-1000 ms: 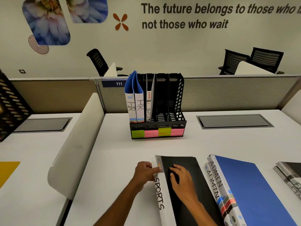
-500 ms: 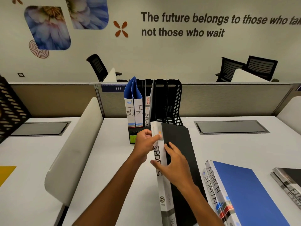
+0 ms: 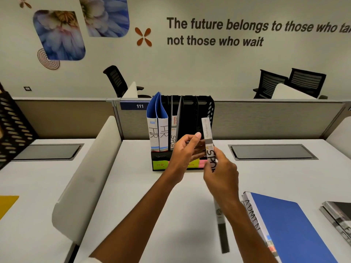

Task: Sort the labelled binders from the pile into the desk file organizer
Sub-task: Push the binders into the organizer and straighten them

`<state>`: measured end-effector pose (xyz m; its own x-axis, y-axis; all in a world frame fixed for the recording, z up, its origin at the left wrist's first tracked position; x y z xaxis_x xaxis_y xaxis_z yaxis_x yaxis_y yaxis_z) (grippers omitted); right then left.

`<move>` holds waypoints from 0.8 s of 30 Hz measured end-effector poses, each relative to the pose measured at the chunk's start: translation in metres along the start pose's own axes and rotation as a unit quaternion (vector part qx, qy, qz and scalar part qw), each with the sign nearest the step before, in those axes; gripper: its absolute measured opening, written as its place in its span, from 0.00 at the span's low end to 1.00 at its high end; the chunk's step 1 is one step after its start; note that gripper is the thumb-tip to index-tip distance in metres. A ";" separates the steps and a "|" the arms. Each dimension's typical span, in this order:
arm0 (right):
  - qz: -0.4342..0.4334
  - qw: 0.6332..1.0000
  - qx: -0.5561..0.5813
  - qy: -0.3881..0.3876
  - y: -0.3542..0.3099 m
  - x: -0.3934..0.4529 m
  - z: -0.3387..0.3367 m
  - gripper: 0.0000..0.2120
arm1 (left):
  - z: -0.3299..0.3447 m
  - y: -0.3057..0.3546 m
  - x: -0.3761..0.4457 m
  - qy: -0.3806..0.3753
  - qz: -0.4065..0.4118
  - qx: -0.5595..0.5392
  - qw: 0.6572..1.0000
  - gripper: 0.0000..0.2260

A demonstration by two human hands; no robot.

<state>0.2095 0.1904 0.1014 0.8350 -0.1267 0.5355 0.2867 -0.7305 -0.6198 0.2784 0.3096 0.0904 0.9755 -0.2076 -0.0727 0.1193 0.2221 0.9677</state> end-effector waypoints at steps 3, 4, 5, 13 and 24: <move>0.001 1.000 -0.002 0.030 0.008 0.014 -0.018 0.21 | 0.002 -0.007 0.007 -0.022 -0.006 0.032 0.999 0.15; 0.003 0.999 0.002 0.039 0.011 0.018 -0.022 0.21 | 0.003 -0.010 0.010 -0.027 -0.007 0.050 0.998 0.13; 0.005 0.999 0.006 0.048 0.014 0.022 -0.026 0.20 | 0.004 -0.012 0.012 -0.027 -0.005 0.071 0.997 0.12; -0.008 0.989 0.082 0.122 0.009 0.043 -0.036 0.20 | -0.047 -0.058 0.037 0.117 -0.001 0.271 0.955 0.15; -0.016 0.972 0.172 0.159 0.014 0.078 -0.023 0.17 | -0.117 -0.119 0.058 0.108 -0.074 0.537 0.833 0.31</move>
<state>0.2679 0.1552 0.1481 0.6509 -0.3495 0.6740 0.4953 -0.4773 -0.7258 0.3419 0.3827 -0.0566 0.9893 0.0449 -0.1391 0.1196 -0.7953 0.5943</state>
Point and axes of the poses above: each hand's wrist, its own x-axis towards the middle knuckle, its own z-axis out of the palm, y = z × x, the point moved 8 cm from there along x, towards the middle knuckle, and after that the axes turned 12 degrees about -z, right-handed, at the moved point
